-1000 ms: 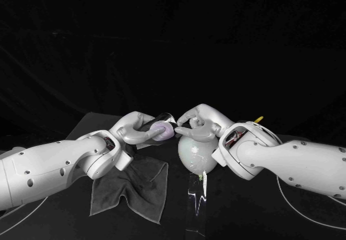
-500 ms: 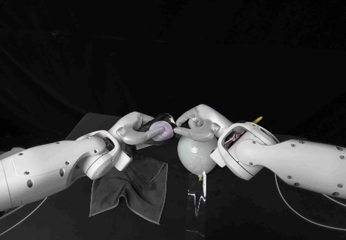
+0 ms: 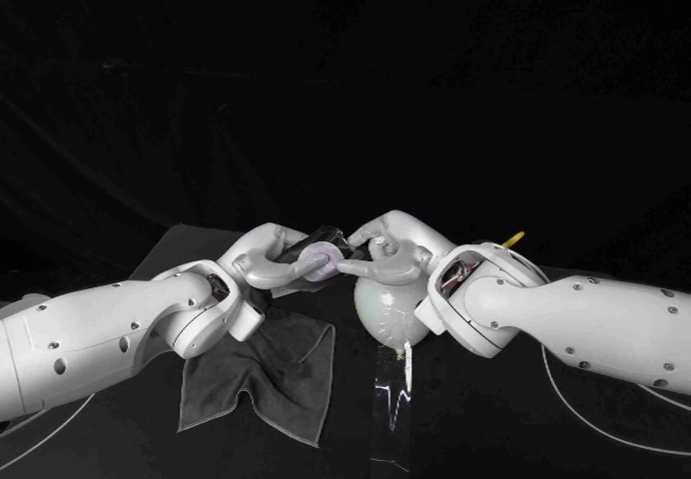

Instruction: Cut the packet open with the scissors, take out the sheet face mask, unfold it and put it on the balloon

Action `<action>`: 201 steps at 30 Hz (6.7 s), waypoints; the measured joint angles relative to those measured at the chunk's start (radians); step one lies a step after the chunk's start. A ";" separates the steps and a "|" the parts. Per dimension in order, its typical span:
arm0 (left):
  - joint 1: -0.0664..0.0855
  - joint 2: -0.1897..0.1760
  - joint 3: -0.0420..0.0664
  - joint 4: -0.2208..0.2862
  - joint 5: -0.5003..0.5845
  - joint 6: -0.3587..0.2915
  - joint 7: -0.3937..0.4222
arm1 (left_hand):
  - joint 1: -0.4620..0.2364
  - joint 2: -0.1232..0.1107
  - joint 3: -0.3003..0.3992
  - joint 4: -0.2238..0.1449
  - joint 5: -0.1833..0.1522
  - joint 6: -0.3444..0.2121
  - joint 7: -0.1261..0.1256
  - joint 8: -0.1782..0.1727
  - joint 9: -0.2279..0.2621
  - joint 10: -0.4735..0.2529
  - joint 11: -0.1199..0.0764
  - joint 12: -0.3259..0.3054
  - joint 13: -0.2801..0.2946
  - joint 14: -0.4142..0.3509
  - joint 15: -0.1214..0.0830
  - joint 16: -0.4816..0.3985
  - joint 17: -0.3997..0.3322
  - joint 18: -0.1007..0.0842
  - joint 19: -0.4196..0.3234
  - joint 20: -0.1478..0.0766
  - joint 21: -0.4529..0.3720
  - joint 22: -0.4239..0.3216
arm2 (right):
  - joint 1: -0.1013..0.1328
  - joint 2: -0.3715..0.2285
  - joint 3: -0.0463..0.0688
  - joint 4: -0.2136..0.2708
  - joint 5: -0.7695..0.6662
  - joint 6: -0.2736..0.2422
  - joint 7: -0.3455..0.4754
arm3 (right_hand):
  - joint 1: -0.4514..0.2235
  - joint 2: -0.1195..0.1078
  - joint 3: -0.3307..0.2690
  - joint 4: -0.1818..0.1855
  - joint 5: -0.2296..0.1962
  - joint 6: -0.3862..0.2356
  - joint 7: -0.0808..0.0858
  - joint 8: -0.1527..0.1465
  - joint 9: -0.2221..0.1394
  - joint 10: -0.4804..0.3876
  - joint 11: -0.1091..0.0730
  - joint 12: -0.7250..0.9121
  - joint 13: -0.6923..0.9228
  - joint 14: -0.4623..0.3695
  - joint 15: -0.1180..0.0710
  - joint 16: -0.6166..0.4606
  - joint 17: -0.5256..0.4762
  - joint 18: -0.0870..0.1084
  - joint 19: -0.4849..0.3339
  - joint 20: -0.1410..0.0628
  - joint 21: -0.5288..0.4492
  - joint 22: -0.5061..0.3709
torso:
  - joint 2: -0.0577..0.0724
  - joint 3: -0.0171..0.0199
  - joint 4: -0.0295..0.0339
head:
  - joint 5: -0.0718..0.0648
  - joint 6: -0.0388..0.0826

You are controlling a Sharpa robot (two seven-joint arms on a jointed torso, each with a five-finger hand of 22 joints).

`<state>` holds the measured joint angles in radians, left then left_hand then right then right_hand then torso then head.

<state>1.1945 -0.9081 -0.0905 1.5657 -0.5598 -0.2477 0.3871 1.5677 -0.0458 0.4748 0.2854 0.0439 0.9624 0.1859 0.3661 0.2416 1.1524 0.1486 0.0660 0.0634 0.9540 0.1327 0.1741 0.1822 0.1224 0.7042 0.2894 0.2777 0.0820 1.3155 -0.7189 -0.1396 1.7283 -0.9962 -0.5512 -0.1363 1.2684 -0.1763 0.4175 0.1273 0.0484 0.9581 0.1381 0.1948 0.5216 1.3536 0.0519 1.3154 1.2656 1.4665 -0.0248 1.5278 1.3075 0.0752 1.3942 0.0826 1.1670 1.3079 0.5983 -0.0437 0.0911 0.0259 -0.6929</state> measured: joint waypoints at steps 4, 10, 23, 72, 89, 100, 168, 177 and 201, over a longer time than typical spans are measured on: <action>0.000 0.000 0.000 0.000 0.000 0.000 0.000 | 0.000 0.000 0.000 0.000 0.000 0.000 0.000 0.000 0.000 0.000 0.000 0.000 0.000 0.000 0.000 0.000 0.000 0.000 0.000 0.000 0.000 0.000 | 0.000 0.002 0.000 -0.003 0.002 0.003 0.000 | -0.003 0.003 -0.002 0.002 0.000 0.000 0.000 0.000 0.000 0.000 0.000 0.000 0.001 0.000 0.000 0.001 0.000 0.000 0.000 0.000 0.000 0.000 | 0.000 0.0003 -0.0003 | 0.000 0.000; 0.000 0.000 0.000 0.001 -0.001 0.002 0.000 | 0.000 0.000 0.000 0.000 0.000 0.000 0.000 0.000 0.000 0.000 0.000 0.000 0.000 -0.004 0.004 0.000 0.000 0.000 0.000 0.000 0.000 0.000 | 0.000 0.002 0.000 -0.004 0.010 -0.001 0.003 | 0.068 0.107 0.061 -0.011 0.000 0.065 -0.038 0.038 0.015 0.041 -0.025 0.043 0.039 -0.003 -0.005 0.010 0.001 0.000 0.012 -0.004 0.037 -0.001 | 0.000 0.0004 -0.0006 | 0.000 0.000; 0.001 0.001 0.002 0.004 -0.002 0.009 0.008 | -0.001 -0.001 0.000 0.000 -0.002 -0.002 -0.002 0.001 0.001 0.000 0.000 0.000 0.000 -0.004 0.004 0.000 0.000 0.000 0.000 0.000 0.000 0.000 | -0.002 -0.028 -0.002 0.009 0.051 -0.039 0.040 | 0.087 0.126 0.185 -0.070 -0.002 0.086 -0.058 0.069 0.022 0.105 -0.051 0.109 0.044 0.000 -0.029 0.016 0.001 0.000 0.036 -0.029 0.078 0.000 | 0.000 0.0006 -0.0010 | 0.000 0.001; 0.001 0.008 0.002 -0.040 -0.084 0.000 -0.035 | 0.028 -0.022 0.022 -0.094 -0.003 0.014 -0.018 0.059 0.018 0.110 -0.038 0.013 0.003 0.092 -0.038 0.072 0.050 0.032 0.104 -0.025 0.089 0.044 | -0.002 -0.085 -0.002 0.027 0.104 -0.105 0.061 | 0.053 0.091 0.210 -0.091 -0.001 0.076 -0.068 0.132 0.023 0.106 -0.052 0.116 0.042 0.000 -0.029 0.016 0.000 0.000 0.040 -0.032 0.085 0.000 | 0.000 0.0003 -0.0015 | -0.004 0.006; 0.001 0.013 0.003 -0.047 -0.144 -0.037 -0.062 | 0.016 -0.026 0.021 -0.099 0.000 0.011 -0.022 0.064 0.018 0.124 -0.045 0.012 0.005 0.095 -0.041 0.084 0.058 0.032 0.104 -0.025 0.116 0.063 | -0.001 -0.122 -0.003 0.062 0.168 -0.092 0.104 | 0.048 0.086 0.216 -0.092 -0.003 0.069 -0.069 0.153 0.023 0.105 -0.052 0.099 0.042 0.000 -0.029 0.017 0.001 -0.001 0.036 -0.036 0.066 0.000 | 0.000 0.0010 -0.0018 | -0.012 0.008; 0.000 0.011 0.002 -0.055 -0.165 -0.049 -0.080 | 0.008 -0.026 0.025 -0.102 0.000 0.011 -0.022 0.070 0.018 0.124 -0.045 0.012 0.005 0.095 -0.041 0.088 0.059 0.032 0.104 -0.025 0.121 0.067 | 0.001 -0.131 -0.001 0.061 0.219 -0.092 0.131 | 0.048 0.086 0.220 -0.093 -0.003 0.059 -0.067 0.173 0.023 0.104 -0.053 0.081 0.042 0.000 -0.029 0.016 0.000 -0.001 0.029 -0.036 0.058 0.000 | 0.000 0.0005 -0.0010 | -0.015 0.010; -0.036 -0.262 -0.047 -0.068 -0.557 0.091 -0.019 | 0.006 -0.028 0.045 -0.123 0.000 -0.006 -0.027 0.086 0.018 0.123 -0.037 0.003 0.004 0.080 -0.041 0.096 0.068 0.030 0.054 -0.033 0.177 0.108 | 0.048 -0.152 0.011 0.009 0.434 -0.095 0.213 | 0.043 0.091 0.231 -0.096 -0.002 0.051 -0.064 0.181 0.025 0.098 -0.052 0.079 0.042 0.000 -0.029 0.018 0.001 -0.007 0.028 -0.036 0.062 0.000 | 0.000 0.0004 0.0027 | 0.091 -0.068; -0.063 -0.274 -0.050 -0.052 -0.676 0.049 -0.022 | 0.016 -0.071 0.057 -0.136 0.000 0.009 -0.025 0.091 0.018 0.123 -0.037 0.003 0.004 0.074 -0.042 0.100 0.069 0.024 0.038 -0.035 0.192 0.117 | 0.048 -0.150 0.010 0.008 0.426 -0.088 0.209 | 0.043 0.091 0.231 -0.096 -0.003 0.052 -0.064 0.185 0.025 0.098 -0.052 0.083 0.042 0.000 -0.029 0.017 0.000 -0.007 0.028 -0.036 0.061 0.000 | 0.000 0.0010 0.0021 | 0.090 -0.073; -0.069 -0.313 -0.067 0.062 -0.697 0.034 -0.047 | -0.036 -0.157 -0.596 0.011 0.003 -0.086 0.036 -0.039 0.033 -0.011 0.024 -0.001 0.008 -0.059 0.012 0.102 0.087 0.024 -0.020 -0.002 0.112 0.062 | 0.045 -0.148 0.006 0.002 0.422 -0.078 0.202 | 0.045 0.089 0.232 -0.100 -0.005 0.051 -0.062 0.182 0.025 0.097 -0.053 0.084 0.042 0.000 -0.029 0.018 0.001 -0.007 0.028 -0.036 0.061 0.000 | 0.000 0.0016 0.0013 | 0.091 -0.088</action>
<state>1.1260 -1.2209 -0.1574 1.6278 -1.2571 -0.2141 0.3406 1.5322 -0.2030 -0.1210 0.2962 0.0466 0.8766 0.2215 0.3269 0.2744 1.1411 0.1729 0.0648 0.0714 0.8951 0.1449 0.2758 0.2690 0.1459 0.6841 0.2878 0.3897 0.1440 1.3610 -0.8666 -0.1332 1.7303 -0.5744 -0.6289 0.0656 1.3134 -0.0875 0.6500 0.0275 0.0438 1.0095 0.0759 0.3769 0.5463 1.4503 -0.0015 1.3991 1.3073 1.4663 -0.0534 1.5460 1.3081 0.0678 1.4227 0.0470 1.2283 1.3080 0.5983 -0.0421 0.0924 0.1171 -0.7813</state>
